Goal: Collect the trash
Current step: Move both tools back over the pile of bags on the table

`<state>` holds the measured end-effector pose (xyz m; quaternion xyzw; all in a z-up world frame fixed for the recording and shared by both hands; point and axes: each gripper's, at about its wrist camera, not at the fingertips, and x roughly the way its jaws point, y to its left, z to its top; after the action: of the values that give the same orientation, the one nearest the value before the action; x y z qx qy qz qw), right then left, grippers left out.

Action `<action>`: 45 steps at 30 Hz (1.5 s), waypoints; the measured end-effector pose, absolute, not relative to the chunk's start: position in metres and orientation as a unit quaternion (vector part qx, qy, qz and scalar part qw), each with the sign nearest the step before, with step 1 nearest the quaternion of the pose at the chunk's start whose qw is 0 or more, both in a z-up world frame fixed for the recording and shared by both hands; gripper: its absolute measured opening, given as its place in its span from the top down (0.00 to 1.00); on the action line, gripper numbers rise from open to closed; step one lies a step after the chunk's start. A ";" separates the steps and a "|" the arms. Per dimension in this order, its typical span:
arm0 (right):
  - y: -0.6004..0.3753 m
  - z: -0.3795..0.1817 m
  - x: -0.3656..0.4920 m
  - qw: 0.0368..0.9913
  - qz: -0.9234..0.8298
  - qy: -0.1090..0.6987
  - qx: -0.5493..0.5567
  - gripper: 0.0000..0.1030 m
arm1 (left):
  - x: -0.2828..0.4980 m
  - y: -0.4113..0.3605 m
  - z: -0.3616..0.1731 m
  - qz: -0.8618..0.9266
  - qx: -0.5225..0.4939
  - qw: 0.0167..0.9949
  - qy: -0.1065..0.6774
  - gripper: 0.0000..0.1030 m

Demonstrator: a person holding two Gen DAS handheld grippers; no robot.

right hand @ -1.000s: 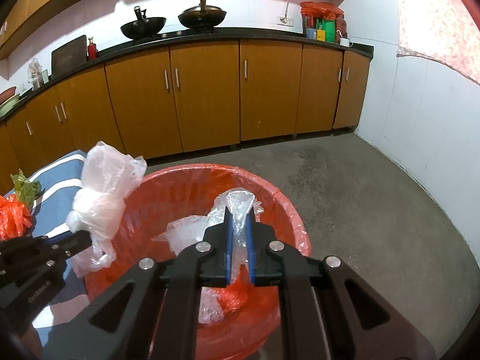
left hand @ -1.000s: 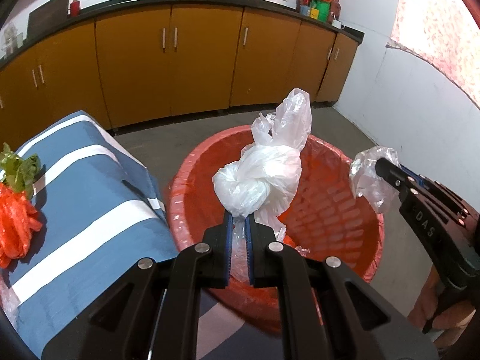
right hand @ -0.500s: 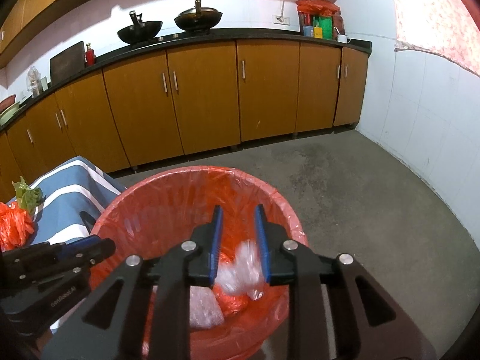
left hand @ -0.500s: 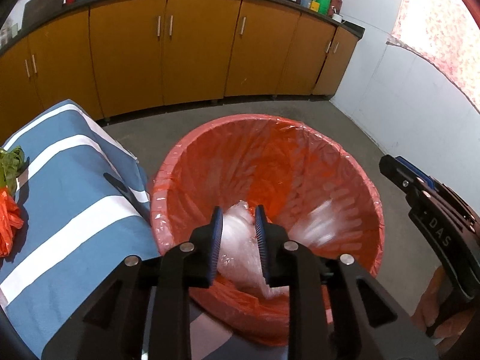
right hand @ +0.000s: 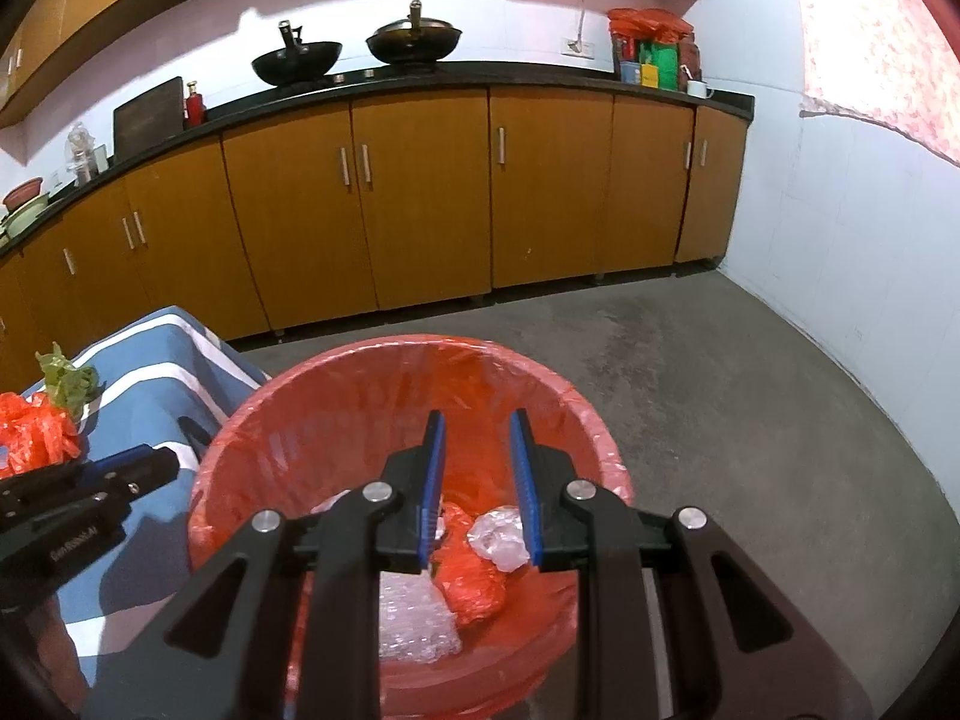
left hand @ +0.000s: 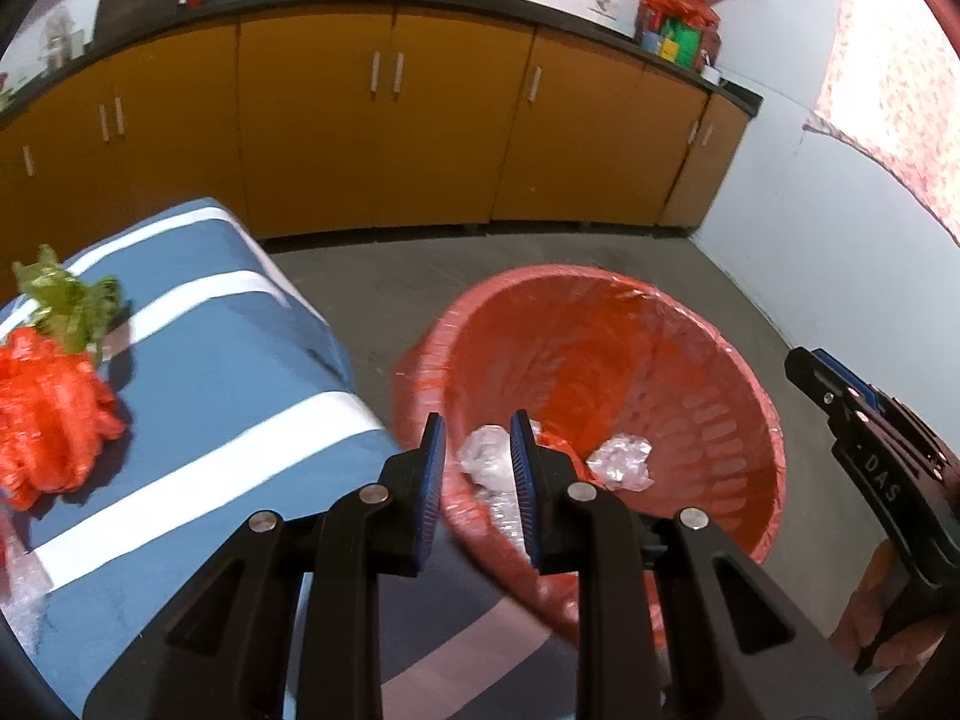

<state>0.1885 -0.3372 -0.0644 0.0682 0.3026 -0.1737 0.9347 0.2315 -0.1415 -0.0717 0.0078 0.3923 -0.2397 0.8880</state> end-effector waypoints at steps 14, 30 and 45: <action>-0.259 -0.051 0.198 0.948 -0.095 0.301 0.032 0.77 | 0.197 -0.030 -0.044 -0.156 0.000 0.929 0.336 0.67; -0.113 -0.054 0.230 0.944 0.058 0.323 0.025 0.69 | 0.155 0.156 -0.039 0.039 -0.042 0.952 0.300 0.61; -0.033 -0.075 0.273 0.924 0.115 0.359 0.061 0.66 | 0.157 0.219 -0.050 0.071 -0.070 0.954 0.282 0.39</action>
<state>0.2734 -0.0326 -0.0748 0.0610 0.3591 0.1148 0.9242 0.1570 0.2185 -0.0496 -0.0700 0.2819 0.0714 0.9542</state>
